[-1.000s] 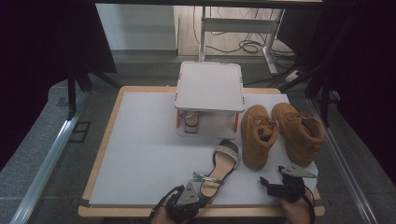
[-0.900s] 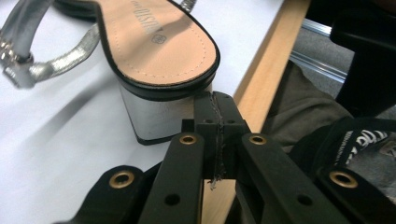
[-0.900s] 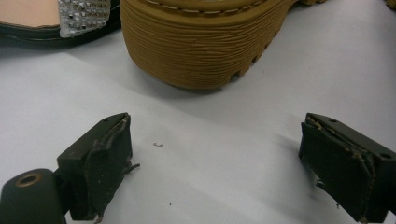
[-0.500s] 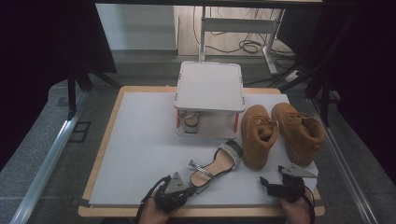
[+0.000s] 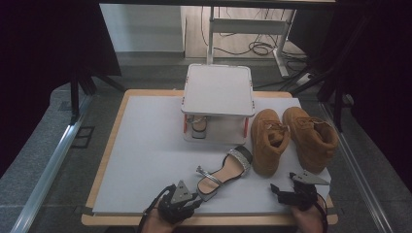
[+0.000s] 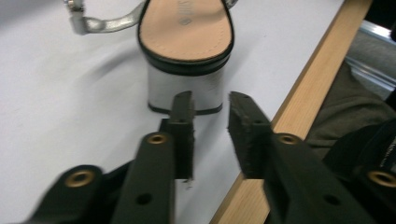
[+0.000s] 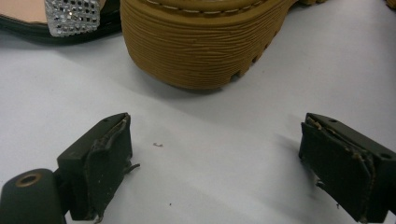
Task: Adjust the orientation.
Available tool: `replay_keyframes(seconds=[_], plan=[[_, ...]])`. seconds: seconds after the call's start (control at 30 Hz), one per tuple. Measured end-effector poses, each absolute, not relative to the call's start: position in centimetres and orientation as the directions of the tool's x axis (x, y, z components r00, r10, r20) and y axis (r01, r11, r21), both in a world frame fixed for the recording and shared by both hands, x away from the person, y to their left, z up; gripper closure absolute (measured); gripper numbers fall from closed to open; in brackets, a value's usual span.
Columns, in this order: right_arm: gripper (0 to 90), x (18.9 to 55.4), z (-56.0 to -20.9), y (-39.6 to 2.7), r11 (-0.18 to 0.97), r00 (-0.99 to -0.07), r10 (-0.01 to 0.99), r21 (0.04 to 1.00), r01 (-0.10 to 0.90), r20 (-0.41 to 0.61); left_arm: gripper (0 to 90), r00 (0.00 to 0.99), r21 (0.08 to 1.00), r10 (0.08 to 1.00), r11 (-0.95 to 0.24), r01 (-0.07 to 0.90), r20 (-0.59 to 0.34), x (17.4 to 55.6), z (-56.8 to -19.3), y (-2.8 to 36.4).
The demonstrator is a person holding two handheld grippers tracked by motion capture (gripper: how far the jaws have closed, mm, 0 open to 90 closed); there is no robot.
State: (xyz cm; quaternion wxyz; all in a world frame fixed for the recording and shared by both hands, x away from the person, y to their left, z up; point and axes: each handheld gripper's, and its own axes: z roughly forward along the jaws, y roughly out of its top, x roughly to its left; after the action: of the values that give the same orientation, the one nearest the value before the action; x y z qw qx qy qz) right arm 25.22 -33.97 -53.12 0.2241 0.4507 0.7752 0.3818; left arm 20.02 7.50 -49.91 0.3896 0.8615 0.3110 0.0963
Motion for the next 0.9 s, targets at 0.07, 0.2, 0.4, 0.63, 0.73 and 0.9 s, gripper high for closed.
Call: replay_keyframes(seconds=[0.07,0.2,0.4,0.63,0.73,0.9], plan=[[9.8,25.2,-53.1,-34.0,0.303,-0.493,0.870,0.794,0.527,-0.004,62.1,0.778,0.728,0.624,-0.503,0.466,-0.067,20.1,-49.9,7.7],[9.8,25.2,-53.1,-34.0,0.302,-0.493,0.870,0.794,0.528,-0.003,52.4,0.756,0.711,0.652,-0.503,0.491,-0.060,20.6,-50.1,7.9],[9.8,25.2,-53.1,-34.0,0.302,-0.493,0.870,0.794,0.528,-0.003,41.5,0.754,0.699,0.655,-0.514,0.497,-0.055,21.4,-50.5,7.8],[9.8,25.2,-53.1,-34.0,0.302,-0.493,0.870,0.794,0.528,-0.003,36.5,0.750,0.690,0.657,-0.508,0.516,-0.077,22.1,-50.9,7.1],[9.8,25.2,-53.1,-34.0,0.302,-0.493,0.870,0.794,0.528,-0.003,34.3,0.753,0.688,0.653,-0.508,0.519,-0.086,22.5,-50.8,6.7],[9.8,25.2,-53.1,-34.0,0.303,-0.494,0.870,0.794,0.528,-0.004,31.6,0.758,0.682,0.644,-0.508,0.526,-0.104,23.1,-50.8,6.0]])
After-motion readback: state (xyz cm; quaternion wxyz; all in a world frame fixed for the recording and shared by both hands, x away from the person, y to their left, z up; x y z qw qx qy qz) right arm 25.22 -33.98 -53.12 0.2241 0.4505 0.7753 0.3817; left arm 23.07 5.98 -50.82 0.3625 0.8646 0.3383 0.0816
